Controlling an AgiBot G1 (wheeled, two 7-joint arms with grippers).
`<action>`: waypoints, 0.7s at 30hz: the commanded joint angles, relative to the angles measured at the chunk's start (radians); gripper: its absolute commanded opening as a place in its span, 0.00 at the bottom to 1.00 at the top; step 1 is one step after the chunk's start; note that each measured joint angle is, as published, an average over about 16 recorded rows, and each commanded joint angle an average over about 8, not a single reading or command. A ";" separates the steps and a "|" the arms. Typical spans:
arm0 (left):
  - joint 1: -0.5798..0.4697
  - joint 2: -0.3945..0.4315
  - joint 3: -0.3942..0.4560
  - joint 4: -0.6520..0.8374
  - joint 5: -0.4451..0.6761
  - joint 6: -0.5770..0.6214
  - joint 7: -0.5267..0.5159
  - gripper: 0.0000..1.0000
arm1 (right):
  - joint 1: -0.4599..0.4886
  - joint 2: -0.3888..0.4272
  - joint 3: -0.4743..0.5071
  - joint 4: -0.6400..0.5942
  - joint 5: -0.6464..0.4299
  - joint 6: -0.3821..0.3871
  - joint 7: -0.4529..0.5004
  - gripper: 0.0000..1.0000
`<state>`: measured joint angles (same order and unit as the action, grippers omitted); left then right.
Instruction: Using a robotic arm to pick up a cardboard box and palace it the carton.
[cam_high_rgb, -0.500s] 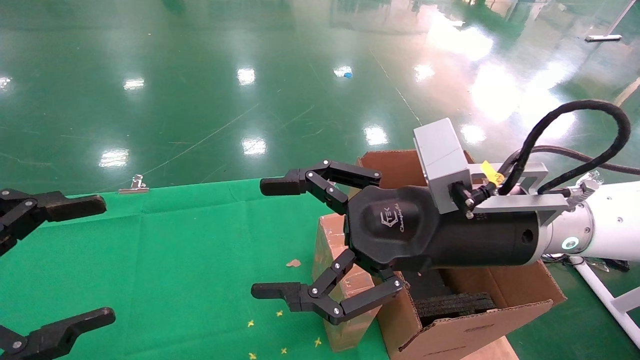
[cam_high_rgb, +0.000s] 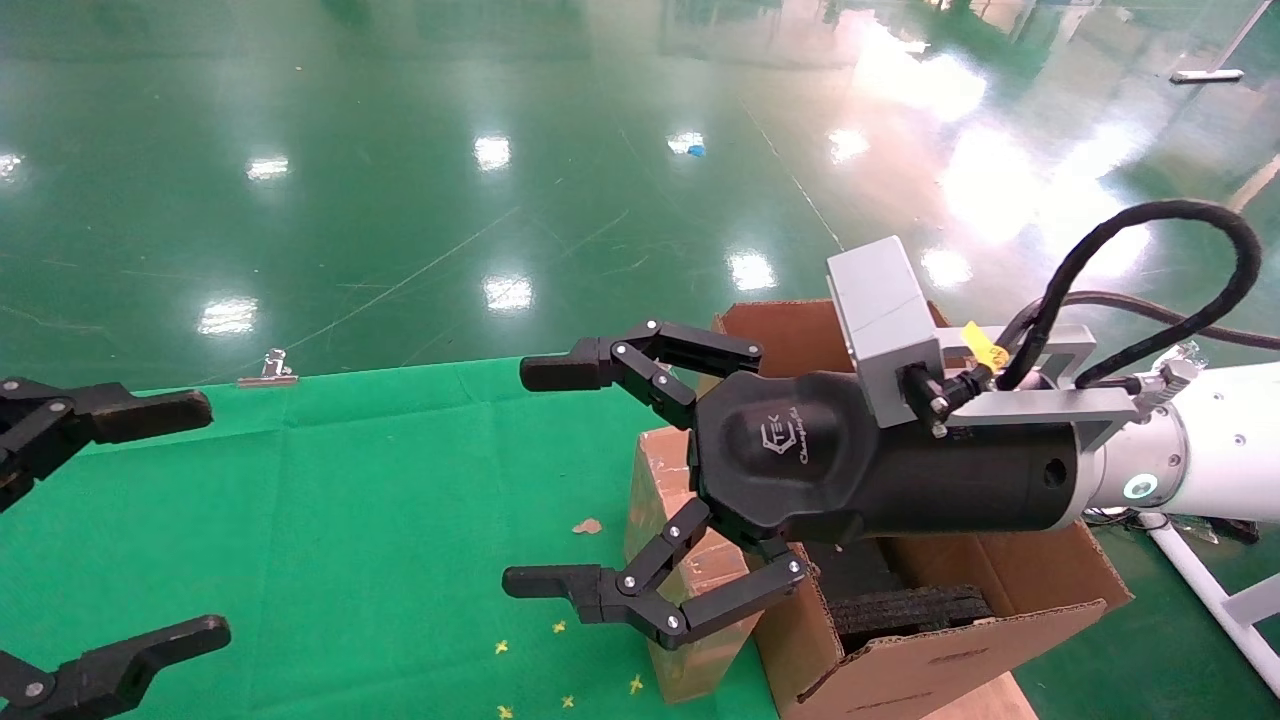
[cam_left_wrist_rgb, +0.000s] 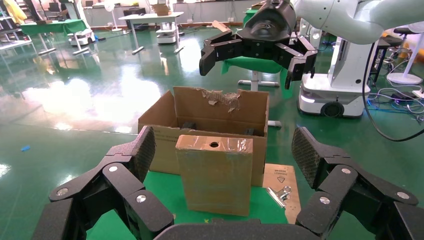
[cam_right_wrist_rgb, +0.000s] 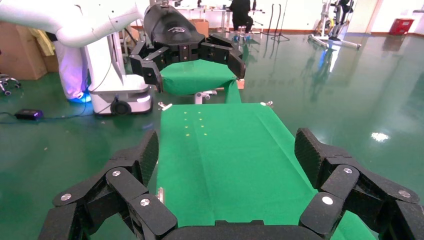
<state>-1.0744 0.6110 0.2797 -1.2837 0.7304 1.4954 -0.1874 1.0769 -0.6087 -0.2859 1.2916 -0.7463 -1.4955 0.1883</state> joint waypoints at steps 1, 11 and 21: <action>0.000 0.000 0.000 0.000 0.000 0.000 0.000 1.00 | -0.002 -0.001 0.002 -0.002 0.006 -0.001 -0.002 1.00; 0.000 0.000 0.001 0.001 0.000 0.000 0.001 1.00 | 0.108 -0.011 -0.097 0.059 -0.218 -0.011 0.041 1.00; -0.001 0.000 0.001 0.001 -0.001 0.000 0.001 1.00 | 0.372 -0.154 -0.371 0.067 -0.571 -0.073 0.122 1.00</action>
<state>-1.0751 0.6108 0.2811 -1.2829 0.7296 1.4954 -0.1865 1.4440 -0.7570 -0.6582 1.3582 -1.2993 -1.5635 0.3189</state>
